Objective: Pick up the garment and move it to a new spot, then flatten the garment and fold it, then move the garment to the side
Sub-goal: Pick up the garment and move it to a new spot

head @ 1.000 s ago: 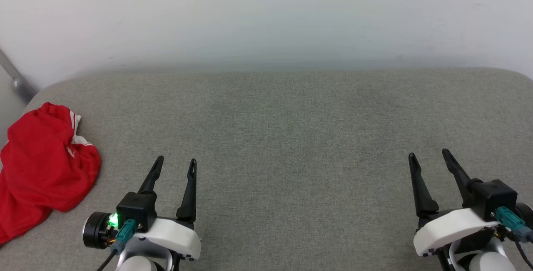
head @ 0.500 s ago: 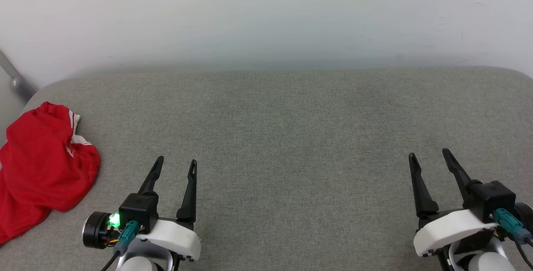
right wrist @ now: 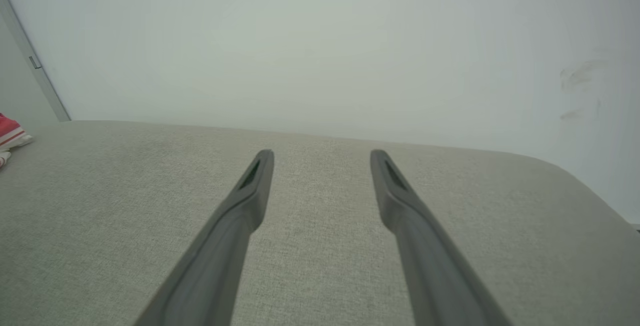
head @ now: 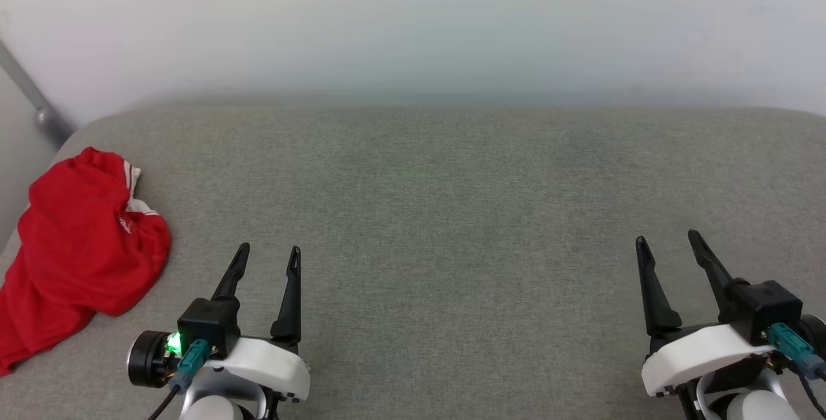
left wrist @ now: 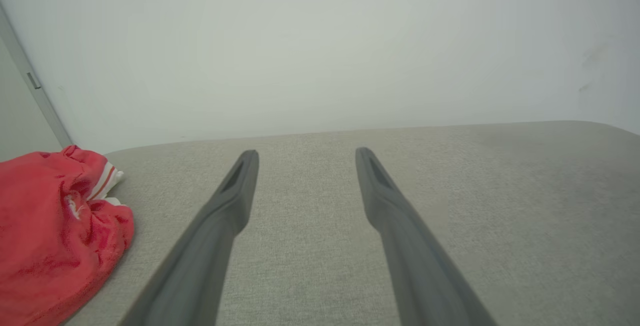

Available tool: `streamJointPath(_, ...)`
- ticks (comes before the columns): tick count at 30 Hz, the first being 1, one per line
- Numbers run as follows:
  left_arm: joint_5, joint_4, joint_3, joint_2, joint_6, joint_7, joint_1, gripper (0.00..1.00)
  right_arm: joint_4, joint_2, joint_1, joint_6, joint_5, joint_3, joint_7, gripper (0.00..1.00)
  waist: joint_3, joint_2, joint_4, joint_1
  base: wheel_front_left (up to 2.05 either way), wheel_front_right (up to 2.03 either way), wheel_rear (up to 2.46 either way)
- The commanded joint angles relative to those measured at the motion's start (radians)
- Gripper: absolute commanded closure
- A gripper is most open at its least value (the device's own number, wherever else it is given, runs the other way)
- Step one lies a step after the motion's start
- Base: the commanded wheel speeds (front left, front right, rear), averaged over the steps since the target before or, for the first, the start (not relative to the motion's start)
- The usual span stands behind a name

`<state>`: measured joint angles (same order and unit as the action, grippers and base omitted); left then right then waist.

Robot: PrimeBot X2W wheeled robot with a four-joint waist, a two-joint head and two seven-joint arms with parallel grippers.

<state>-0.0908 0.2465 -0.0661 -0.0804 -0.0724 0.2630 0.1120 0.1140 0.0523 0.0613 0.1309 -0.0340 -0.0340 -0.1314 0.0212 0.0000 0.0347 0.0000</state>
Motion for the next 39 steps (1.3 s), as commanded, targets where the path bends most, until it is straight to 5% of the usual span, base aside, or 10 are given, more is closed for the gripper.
streamJointPath(1, -0.004, 0.006, 0.003, 0.005, 0.0, 0.003, 0.013, 0.0, -0.007, -0.003, 0.011, 0.0, 0.001, 0.003, -0.001, 0.0, 0.005, 0.0, 0.021, 0.0, 0.0, 0.0, 0.0)
streamJointPath(24, -0.042, 0.038, 0.08, 0.019, 0.017, 0.003, 0.008, 0.0, -0.028, -0.003, 0.029, 0.0, -0.032, 0.089, 0.017, 0.0, -0.003, 0.0, 0.371, 0.0, 0.0, 0.0, 0.0)
streamJointPath(39, -0.04, 0.037, 0.112, 0.023, 0.008, 0.003, 0.009, 0.0, -0.027, -0.003, 0.039, 0.0, -0.024, 0.106, 0.024, 0.0, 0.007, 0.0, 0.432, 0.0, 0.0, 0.0, 0.0)
